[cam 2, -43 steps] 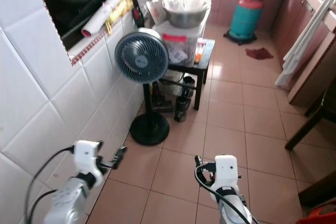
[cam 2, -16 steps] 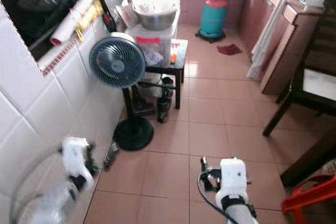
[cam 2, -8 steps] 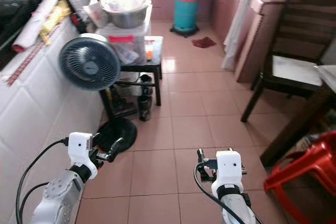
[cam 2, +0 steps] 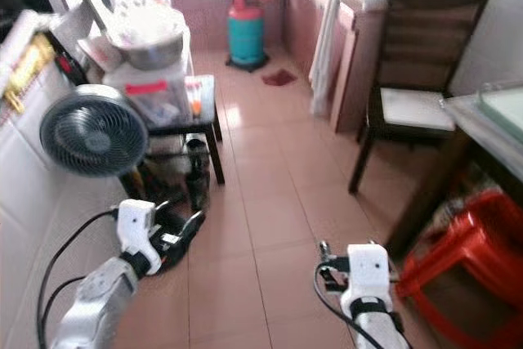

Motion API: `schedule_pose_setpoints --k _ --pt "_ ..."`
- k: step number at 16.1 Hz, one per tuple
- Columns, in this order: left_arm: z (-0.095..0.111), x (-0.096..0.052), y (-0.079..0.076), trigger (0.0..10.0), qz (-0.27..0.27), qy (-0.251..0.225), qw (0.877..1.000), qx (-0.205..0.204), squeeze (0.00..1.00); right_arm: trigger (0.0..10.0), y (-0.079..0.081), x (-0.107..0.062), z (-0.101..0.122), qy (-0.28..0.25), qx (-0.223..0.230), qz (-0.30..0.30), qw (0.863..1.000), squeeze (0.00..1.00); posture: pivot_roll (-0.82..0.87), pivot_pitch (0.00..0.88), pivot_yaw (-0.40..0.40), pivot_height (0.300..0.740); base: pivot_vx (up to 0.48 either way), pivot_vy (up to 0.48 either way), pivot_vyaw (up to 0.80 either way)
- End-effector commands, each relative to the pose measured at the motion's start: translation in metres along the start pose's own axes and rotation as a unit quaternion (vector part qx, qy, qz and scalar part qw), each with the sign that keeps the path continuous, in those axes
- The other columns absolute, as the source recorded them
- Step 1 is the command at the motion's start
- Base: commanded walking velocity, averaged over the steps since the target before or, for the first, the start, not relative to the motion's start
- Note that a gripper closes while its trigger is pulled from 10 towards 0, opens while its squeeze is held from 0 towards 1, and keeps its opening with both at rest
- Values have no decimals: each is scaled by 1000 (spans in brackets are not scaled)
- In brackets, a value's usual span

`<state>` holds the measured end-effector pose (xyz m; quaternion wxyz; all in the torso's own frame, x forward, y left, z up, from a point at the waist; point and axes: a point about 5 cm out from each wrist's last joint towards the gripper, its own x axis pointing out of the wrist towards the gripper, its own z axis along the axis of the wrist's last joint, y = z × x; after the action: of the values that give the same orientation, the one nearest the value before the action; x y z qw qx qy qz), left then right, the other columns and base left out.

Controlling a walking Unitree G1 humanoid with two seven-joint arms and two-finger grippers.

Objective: Setting the table

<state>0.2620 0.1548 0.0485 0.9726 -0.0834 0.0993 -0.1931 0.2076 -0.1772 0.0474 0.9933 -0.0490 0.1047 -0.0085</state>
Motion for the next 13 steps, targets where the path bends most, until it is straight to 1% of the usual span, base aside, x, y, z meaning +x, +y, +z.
schedule_pose_setpoints --k 1,7,9,10,12,13 --pt "-2 -3 7 10000 14 5 1000 1 0 10000 5 -1 0 1 7 8 1000 0 48 0 50 740 398 0 -781" --pt "-6 -4 7 10000 16 11 1000 -2 0 10000 8 2 0 2 8 18 1000 0 55 0 45 740 348 0 -784" --pt "-6 -3 7 10000 16 13 1000 -3 0 10000 9 2 1 1 7 19 1000 0 53 0 47 740 268 0 -788" --pt "-6 -3 7 10000 16 15 1000 -2 0 10000 9 1 1 1 8 19 1000 0 51 0 48 740 0 0 -788" --pt "-9 -3 7 10000 22 29 999 3 0 10000 9 -1 -1 7 18 16 1000 0 46 0 55 740 0 0 0" --pt "-12 -2 8 10000 33 48 998 5 0 10000 8 -1 -4 16 15 6 1000 0 47 0 57 740 0 0 0"
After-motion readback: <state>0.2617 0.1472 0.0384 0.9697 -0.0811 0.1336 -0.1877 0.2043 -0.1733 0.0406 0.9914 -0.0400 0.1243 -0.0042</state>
